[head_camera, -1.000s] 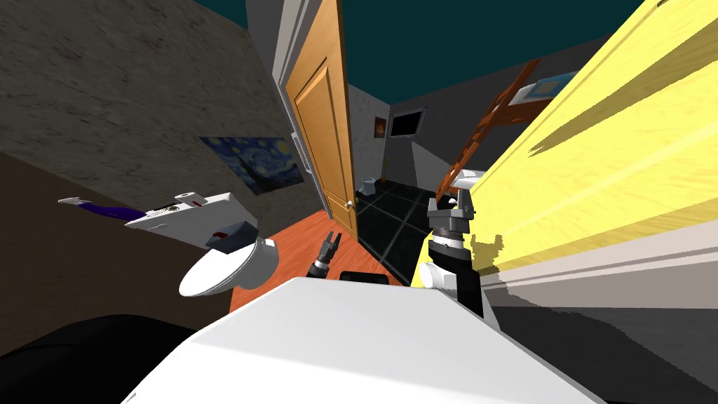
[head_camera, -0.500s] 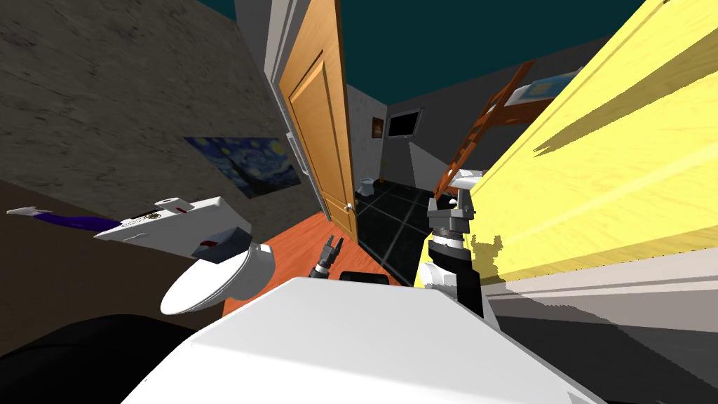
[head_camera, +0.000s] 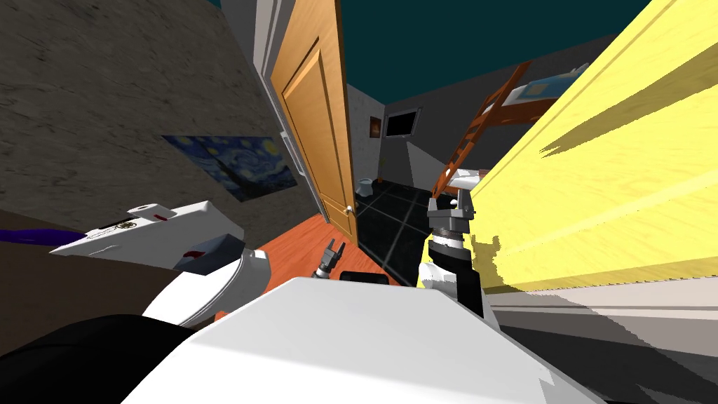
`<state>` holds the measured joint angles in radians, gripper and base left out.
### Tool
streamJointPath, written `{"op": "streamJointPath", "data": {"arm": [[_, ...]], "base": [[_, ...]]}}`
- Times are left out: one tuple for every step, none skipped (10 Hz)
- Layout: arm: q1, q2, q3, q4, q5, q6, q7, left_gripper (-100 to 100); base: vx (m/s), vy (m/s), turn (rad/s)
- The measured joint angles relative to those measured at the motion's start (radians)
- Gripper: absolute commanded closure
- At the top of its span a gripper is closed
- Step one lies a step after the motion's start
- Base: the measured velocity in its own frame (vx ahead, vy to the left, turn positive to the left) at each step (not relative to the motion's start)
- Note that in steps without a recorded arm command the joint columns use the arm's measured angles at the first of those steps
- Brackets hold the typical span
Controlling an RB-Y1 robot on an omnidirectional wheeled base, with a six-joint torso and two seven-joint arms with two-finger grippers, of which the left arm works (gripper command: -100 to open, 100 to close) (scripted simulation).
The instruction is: Push the door open
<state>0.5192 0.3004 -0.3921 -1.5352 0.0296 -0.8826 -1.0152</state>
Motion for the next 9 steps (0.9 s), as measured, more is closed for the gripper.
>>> {"op": "streamJointPath", "data": {"arm": [[0.003, 0.006, -0.006, 0.010, 0.002, -0.006, -0.017, -100], [0.004, 0.011, -0.012, 0.019, 0.004, -0.011, -0.035, -100], [0.002, 0.013, -0.020, 0.033, 0.005, -0.016, -0.053, -100], [0.004, 0.017, -0.027, 0.044, 0.007, -0.021, -0.071, -100], [0.003, 0.021, -0.033, 0.059, 0.009, -0.028, -0.089, -100], [0.004, 0.024, -0.040, 0.067, 0.010, -0.032, -0.107, -100], [0.005, 0.029, -0.046, 0.076, 0.012, -0.036, -0.124, -100], [0.009, 0.034, -0.053, 0.083, 0.014, -0.040, -0.141, -100], [0.007, 0.035, -0.059, 0.097, 0.015, -0.046, -0.158, -100]], "base": [[0.085, 0.046, -0.055], [0.084, 0.043, -0.044], [0.078, 0.044, -0.059], [0.085, 0.048, -0.063], [0.083, 0.059, -0.055], [0.089, 0.065, -0.047], [0.093, 0.056, -0.054], [0.080, 0.053, -0.048], [0.079, 0.067, -0.054]]}}
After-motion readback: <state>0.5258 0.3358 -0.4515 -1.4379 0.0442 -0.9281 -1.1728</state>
